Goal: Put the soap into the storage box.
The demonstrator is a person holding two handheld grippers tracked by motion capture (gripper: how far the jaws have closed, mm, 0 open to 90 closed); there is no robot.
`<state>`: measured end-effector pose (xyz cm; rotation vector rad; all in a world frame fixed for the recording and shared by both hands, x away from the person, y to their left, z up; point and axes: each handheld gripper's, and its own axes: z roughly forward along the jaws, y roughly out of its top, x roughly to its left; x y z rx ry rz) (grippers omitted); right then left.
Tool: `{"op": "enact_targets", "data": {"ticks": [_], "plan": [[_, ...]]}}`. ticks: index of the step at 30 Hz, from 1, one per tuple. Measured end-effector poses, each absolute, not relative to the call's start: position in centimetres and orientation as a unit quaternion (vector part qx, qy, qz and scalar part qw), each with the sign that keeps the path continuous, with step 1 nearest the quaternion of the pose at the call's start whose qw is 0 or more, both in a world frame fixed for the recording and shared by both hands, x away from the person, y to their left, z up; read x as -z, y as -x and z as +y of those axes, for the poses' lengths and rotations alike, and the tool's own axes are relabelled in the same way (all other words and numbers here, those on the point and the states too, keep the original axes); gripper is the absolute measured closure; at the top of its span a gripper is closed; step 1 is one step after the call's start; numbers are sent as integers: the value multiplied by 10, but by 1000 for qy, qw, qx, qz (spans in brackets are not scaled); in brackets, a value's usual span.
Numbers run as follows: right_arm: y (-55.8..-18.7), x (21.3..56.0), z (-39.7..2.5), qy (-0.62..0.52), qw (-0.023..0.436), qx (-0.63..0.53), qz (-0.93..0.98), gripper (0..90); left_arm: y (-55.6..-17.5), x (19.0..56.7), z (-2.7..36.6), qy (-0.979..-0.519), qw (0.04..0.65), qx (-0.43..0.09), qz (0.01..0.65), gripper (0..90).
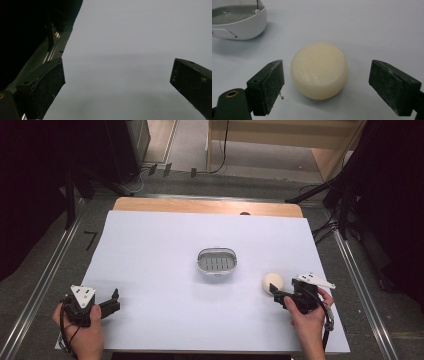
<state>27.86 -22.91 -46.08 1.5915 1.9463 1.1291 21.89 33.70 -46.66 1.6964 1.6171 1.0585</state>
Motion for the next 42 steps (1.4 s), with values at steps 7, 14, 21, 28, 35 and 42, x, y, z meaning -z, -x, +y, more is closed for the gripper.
{"op": "enact_targets", "data": {"ticks": [7, 14, 21, 28, 35, 42], "plan": [[-286, 463, -220, -567, 186, -400, 696, 139, -219, 467, 336, -636, 279, -396, 601, 2], [-293, 467, -214, -578, 179, -386, 696, 141, -219, 467, 336, -636, 278, -397, 600, 2], [-299, 474, -206, -590, 188, -358, 698, 178, -219, 467, 336, -636, 279, -396, 601, 2], [-302, 478, -201, -594, 189, -356, 696, 209, -219, 467, 336, -636, 279, -396, 600, 2], [-303, 482, -202, -607, 182, -354, 688, 244, -219, 467, 336, -637, 279, -396, 599, 2], [-303, 481, -200, -603, 191, -352, 690, 250, -219, 467, 336, -638, 279, -397, 598, 2]]}}
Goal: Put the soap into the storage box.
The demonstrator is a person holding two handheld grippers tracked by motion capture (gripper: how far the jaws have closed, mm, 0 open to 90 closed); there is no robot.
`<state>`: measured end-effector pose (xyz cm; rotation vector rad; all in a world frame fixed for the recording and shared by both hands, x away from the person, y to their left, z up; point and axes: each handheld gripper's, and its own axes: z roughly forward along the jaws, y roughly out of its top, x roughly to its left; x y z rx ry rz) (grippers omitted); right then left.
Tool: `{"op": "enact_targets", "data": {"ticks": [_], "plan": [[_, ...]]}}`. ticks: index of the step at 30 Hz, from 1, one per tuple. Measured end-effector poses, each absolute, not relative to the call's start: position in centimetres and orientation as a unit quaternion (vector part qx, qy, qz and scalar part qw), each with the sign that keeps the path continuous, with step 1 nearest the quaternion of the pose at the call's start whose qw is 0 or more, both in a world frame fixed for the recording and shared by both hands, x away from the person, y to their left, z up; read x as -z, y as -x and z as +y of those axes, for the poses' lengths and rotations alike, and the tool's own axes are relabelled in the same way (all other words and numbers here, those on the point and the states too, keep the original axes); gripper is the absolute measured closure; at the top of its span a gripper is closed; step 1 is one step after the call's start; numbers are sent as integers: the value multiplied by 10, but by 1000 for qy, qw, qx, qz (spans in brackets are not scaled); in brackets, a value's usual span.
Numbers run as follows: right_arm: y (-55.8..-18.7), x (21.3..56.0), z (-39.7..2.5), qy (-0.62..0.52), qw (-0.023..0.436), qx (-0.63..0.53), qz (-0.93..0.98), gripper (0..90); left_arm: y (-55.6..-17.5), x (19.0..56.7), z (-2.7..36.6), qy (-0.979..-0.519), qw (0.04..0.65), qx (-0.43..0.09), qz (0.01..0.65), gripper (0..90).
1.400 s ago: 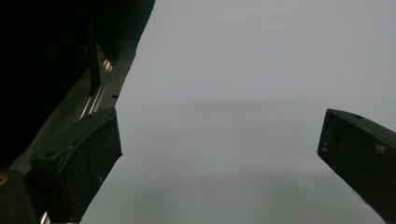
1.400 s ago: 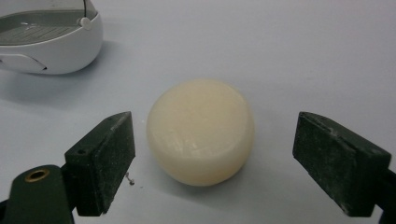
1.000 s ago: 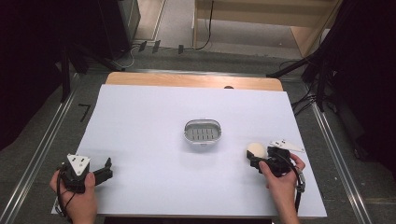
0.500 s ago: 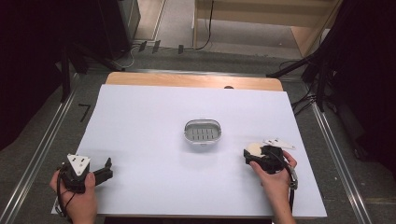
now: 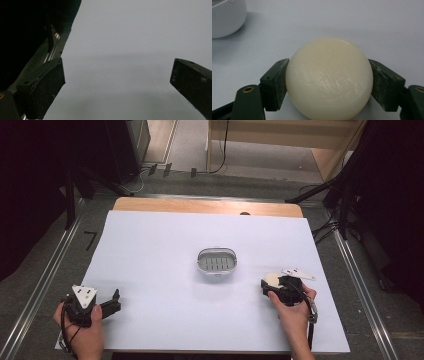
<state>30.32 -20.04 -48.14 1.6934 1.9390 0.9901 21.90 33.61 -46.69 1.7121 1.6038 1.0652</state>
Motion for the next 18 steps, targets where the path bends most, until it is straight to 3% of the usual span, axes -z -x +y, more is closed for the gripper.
{"op": "enact_targets", "data": {"ticks": [18], "plan": [[-306, 461, -187, -570, 180, -379, 706, 251, -219, 467, 336, -639, 278, -398, 596, 2]]}}
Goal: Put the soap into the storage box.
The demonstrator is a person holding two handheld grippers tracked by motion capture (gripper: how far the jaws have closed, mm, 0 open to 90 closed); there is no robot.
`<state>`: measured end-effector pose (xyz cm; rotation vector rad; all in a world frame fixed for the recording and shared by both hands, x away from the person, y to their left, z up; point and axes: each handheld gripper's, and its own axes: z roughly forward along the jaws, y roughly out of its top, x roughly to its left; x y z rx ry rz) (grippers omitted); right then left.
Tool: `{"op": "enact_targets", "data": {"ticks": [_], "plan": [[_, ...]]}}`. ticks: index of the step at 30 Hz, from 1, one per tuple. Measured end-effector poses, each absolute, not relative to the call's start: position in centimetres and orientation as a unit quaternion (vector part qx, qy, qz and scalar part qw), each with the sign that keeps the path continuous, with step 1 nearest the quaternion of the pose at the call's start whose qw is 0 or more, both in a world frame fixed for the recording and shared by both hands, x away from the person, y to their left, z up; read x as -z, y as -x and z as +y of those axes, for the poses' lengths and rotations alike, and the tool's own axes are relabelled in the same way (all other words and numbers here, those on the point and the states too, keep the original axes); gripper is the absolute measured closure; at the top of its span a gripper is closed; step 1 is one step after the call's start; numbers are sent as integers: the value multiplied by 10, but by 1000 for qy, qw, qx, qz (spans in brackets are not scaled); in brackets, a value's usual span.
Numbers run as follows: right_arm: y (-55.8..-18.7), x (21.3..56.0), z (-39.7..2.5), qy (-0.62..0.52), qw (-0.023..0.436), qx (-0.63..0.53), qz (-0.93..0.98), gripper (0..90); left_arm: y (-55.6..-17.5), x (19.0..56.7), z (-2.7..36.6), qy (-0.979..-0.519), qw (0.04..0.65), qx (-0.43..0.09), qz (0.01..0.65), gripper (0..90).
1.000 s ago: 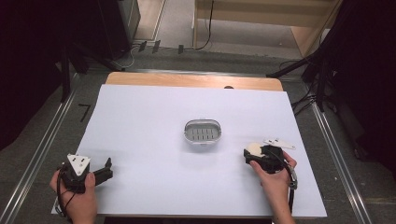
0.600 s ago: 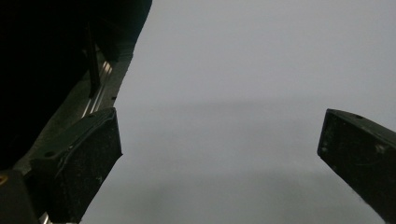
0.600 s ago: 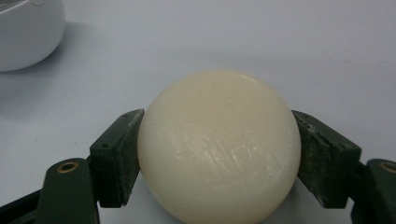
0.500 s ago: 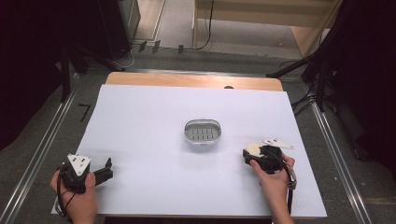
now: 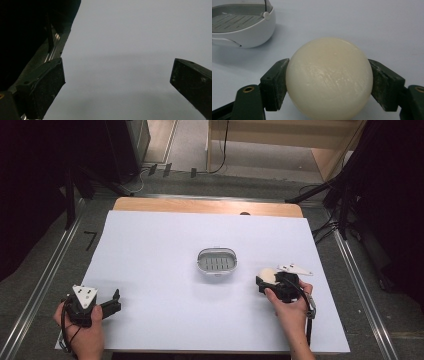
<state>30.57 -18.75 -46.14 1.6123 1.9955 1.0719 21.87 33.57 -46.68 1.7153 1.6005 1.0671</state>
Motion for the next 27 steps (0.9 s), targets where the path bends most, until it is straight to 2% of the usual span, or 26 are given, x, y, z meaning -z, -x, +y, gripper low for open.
{"op": "enact_targets", "data": {"ticks": [27], "plan": [[-317, 436, -162, -549, 171, -399, 715, 251, -219, 467, 336, -634, 283, -399, 599, 2]]}}
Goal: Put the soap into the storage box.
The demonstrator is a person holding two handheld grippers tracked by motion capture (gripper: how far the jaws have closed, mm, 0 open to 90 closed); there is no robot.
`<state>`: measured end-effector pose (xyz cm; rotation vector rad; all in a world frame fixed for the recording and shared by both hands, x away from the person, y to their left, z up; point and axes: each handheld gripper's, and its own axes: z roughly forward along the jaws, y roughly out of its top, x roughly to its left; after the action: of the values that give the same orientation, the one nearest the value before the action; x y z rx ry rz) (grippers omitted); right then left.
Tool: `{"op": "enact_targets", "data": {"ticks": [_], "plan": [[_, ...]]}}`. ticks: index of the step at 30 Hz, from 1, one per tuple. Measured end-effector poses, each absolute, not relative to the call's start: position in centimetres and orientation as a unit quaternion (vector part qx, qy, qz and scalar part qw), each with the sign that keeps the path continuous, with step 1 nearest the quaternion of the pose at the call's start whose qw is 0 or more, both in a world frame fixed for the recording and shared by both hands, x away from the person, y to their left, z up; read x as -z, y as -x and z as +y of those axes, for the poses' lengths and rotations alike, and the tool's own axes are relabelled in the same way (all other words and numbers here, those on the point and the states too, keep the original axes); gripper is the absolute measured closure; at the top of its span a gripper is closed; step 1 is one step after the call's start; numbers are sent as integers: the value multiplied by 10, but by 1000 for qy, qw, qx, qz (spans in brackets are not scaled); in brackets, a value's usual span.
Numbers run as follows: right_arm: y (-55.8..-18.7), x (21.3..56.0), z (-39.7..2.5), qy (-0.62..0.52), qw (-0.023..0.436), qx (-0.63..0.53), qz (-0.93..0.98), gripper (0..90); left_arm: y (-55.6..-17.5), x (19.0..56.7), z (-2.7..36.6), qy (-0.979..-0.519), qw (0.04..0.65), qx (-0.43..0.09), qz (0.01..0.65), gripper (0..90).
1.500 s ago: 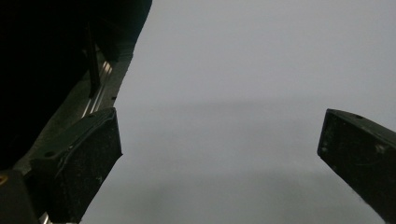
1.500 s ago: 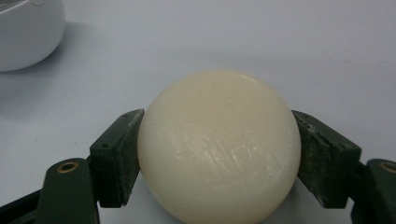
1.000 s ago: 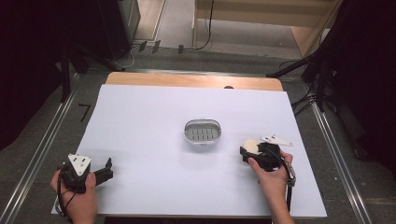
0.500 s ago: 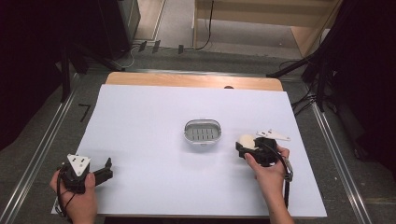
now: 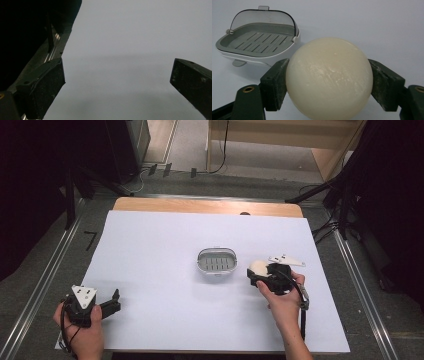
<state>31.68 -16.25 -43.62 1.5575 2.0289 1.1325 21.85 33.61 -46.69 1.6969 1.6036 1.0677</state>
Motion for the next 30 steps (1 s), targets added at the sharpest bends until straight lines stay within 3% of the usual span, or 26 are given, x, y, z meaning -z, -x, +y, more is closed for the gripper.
{"op": "enact_targets", "data": {"ticks": [30], "plan": [[-331, 414, -124, -520, 171, -412, 728, 252, -218, 466, 337, -632, 286, -396, 601, 2]]}}
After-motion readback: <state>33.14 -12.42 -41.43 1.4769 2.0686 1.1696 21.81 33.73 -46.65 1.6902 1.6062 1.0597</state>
